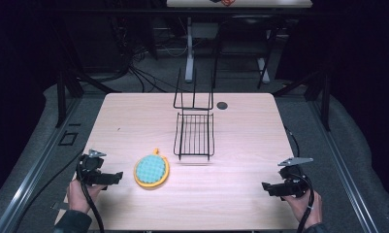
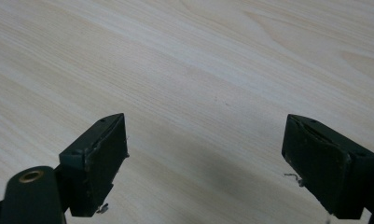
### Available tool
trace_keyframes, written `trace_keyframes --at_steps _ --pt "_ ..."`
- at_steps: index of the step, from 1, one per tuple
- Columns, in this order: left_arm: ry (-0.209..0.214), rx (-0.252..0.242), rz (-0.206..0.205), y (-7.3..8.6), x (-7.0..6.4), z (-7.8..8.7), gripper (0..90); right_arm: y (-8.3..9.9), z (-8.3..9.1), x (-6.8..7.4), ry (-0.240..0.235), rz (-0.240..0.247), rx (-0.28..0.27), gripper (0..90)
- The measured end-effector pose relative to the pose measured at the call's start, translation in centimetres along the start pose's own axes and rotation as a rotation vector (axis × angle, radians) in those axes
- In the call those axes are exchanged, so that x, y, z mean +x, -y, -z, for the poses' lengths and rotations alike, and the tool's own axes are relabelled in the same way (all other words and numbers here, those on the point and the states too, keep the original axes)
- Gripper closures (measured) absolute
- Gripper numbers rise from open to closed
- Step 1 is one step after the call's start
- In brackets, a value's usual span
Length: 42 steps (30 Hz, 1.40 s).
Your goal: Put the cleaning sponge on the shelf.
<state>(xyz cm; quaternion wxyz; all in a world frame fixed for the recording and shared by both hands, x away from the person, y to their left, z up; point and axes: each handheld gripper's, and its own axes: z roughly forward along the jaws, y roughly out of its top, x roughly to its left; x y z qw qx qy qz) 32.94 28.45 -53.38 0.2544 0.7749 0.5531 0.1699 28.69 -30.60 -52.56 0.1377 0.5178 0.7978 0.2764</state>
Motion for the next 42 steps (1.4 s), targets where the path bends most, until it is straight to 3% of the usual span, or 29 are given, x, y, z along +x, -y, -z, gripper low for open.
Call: trace_keyframes --at_steps 5,20,26,32,42 --pt "0.027 -0.016 0.016 -0.9 -0.6 0.0 0.1 -0.1 0.0 0.3 -0.002 0.014 0.001 13.9" --pt "0.072 -0.018 -0.048 -3.6 -3.2 -1.3 1.5 -0.4 -0.1 0.9 -0.024 0.050 0.008 14.9" --pt "0.102 -0.021 -0.067 -4.6 -4.2 -2.0 12.5 -0.5 0.2 1.2 -0.029 0.059 -0.027 16.2" --pt "0.112 0.000 -0.097 -5.3 -5.2 -2.9 18.3 -0.5 0.1 1.4 -0.038 0.080 -0.014 17.4" --pt "0.149 0.033 -0.099 -5.9 -6.1 -4.5 36.0 -0.5 0.0 1.6 -0.047 0.095 -0.010 18.2"
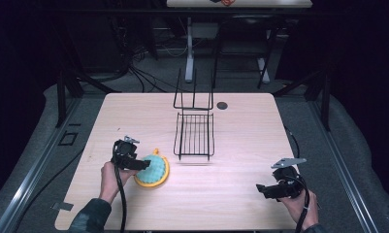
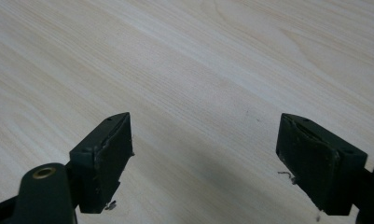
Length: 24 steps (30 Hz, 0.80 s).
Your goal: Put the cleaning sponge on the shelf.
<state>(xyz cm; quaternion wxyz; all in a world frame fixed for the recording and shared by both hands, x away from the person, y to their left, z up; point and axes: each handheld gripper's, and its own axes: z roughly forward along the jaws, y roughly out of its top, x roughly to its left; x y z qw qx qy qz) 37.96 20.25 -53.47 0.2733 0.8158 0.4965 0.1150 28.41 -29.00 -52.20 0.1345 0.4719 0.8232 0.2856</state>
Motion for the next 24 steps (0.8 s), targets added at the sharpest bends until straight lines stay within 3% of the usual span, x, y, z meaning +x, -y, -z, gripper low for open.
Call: trace_keyframes --at_steps 10,17,20,24 --pt "0.022 0.036 -0.014 0.20 -0.16 -0.65 56.2 0.07 0.06 -0.07 0.000 0.001 -0.001 19.2" --pt "-0.010 0.029 -0.023 0.47 -0.61 -0.76 67.8 0.13 0.09 -0.11 -0.002 0.002 0.002 19.4" --pt "-0.041 0.018 -0.037 0.61 -0.76 -0.82 76.9 0.11 0.17 -0.10 -0.004 0.004 0.002 19.5" --pt "-0.055 0.014 -0.056 0.70 -0.87 -0.85 81.8 0.09 0.12 -0.05 0.000 0.005 -0.002 19.5"
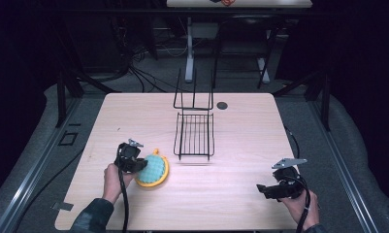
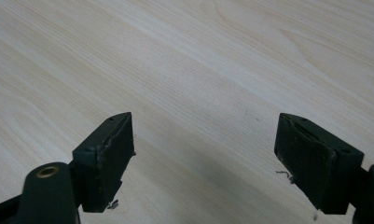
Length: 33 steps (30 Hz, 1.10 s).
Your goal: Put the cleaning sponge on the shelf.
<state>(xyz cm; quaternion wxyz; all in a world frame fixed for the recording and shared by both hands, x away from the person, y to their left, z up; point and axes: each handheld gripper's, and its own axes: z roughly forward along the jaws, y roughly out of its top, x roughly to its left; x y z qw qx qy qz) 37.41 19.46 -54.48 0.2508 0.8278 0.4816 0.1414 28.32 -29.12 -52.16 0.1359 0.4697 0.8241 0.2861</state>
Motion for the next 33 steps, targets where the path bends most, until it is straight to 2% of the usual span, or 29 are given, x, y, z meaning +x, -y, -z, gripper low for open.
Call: trace_keyframes --at_steps 5,7,13,18,33 --pt "-0.029 -0.017 -0.030 0.1 -0.4 0.0 85.2 0.0 0.0 0.1 -0.009 0.011 -0.004 19.4" --pt "-0.028 -0.025 -0.030 0.1 -0.4 0.1 86.0 0.0 0.1 0.2 -0.015 0.017 -0.006 19.1" --pt "-0.022 -0.046 -0.040 0.0 -0.2 0.4 87.6 0.0 0.0 0.2 -0.019 0.026 -0.009 18.9" --pt "0.003 -0.060 -0.023 0.0 0.2 1.0 87.7 0.0 0.1 0.2 -0.021 0.023 -0.011 18.9" --pt "0.011 -0.094 -0.035 -0.4 0.2 2.8 88.0 0.1 0.2 0.1 -0.015 0.018 -0.016 18.7"
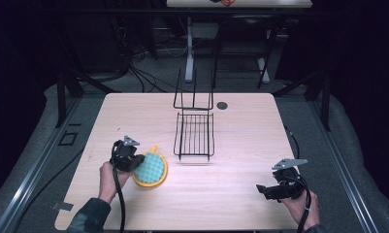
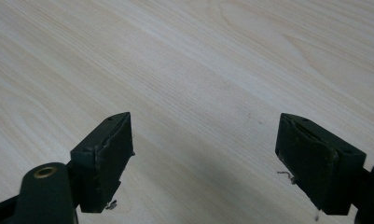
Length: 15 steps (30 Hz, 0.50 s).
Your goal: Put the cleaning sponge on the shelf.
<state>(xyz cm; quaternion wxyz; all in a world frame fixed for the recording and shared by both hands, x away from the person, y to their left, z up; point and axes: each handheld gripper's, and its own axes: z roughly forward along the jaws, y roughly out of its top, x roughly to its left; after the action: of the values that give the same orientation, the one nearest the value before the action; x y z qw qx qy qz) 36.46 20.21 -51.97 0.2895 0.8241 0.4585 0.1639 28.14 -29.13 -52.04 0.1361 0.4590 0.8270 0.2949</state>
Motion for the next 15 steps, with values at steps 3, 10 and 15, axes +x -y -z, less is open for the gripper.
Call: trace_keyframes --at_steps 3,10,15 --pt "0.000 -0.010 -0.006 -0.1 -0.2 0.6 88.2 0.0 0.0 0.0 0.001 -0.001 0.000 18.7" --pt "0.003 -0.034 -0.016 -0.4 -0.4 1.6 88.2 0.0 0.0 -0.1 0.008 -0.001 0.001 18.6" --pt "0.006 -0.047 -0.016 -0.6 -0.4 2.1 88.2 0.1 0.0 -0.1 0.007 -0.003 0.000 18.5"
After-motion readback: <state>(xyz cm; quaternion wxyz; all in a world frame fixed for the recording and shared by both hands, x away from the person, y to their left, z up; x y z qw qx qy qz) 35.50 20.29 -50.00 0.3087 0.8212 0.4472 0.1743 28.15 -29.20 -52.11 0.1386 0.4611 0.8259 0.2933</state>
